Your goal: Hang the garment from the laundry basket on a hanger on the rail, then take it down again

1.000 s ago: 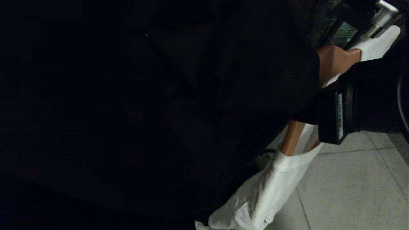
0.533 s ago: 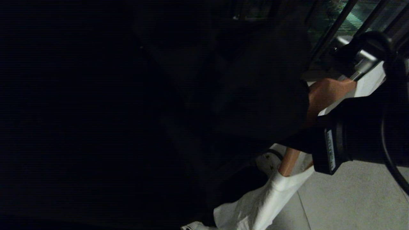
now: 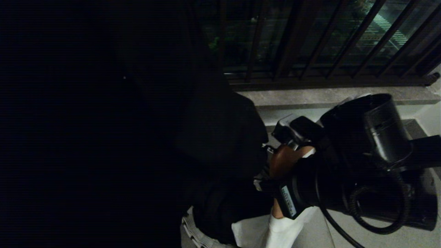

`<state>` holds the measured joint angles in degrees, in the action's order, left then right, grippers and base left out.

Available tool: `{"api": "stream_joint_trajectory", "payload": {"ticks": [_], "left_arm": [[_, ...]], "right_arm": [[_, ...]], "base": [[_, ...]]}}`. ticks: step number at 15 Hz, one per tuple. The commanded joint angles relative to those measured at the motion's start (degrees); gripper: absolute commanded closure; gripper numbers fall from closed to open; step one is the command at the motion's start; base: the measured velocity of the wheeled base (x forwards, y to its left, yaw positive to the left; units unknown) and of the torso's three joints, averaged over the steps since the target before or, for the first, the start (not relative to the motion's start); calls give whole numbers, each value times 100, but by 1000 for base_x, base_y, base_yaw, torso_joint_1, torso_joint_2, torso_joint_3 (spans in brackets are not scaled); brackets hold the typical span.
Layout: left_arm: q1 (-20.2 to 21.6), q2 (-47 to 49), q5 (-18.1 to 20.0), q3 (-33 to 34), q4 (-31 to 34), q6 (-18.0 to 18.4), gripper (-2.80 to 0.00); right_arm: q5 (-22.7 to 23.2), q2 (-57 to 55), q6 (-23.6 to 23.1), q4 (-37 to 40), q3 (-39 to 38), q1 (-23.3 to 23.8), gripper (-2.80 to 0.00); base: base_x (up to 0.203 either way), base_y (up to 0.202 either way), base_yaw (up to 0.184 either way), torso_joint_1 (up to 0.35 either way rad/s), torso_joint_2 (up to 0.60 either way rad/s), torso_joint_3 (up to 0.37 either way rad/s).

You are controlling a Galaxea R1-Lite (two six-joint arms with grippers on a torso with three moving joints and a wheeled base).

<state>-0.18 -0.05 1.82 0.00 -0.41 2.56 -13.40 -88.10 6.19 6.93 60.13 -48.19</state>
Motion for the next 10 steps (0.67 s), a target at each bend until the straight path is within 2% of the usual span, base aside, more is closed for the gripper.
{"api": "stream_joint_trajectory", "payload": {"ticks": [1, 7, 10], "left_arm": [[-8, -4, 3, 9, -2, -1, 0], [-8, -4, 3, 15, -2, -1, 0], [1, -4, 3, 18, -2, -1, 0]], "right_arm": [[2, -595, -1, -239, -316, 46, 0], [30, -1520, 12, -1220, -968, 56, 0], [30, -1535, 14, -1421, -1240, 56, 0]], "base": [[0, 0, 0, 0, 0, 0], [0, 0, 0, 0, 0, 0], [0, 0, 0, 0, 0, 0]]}}
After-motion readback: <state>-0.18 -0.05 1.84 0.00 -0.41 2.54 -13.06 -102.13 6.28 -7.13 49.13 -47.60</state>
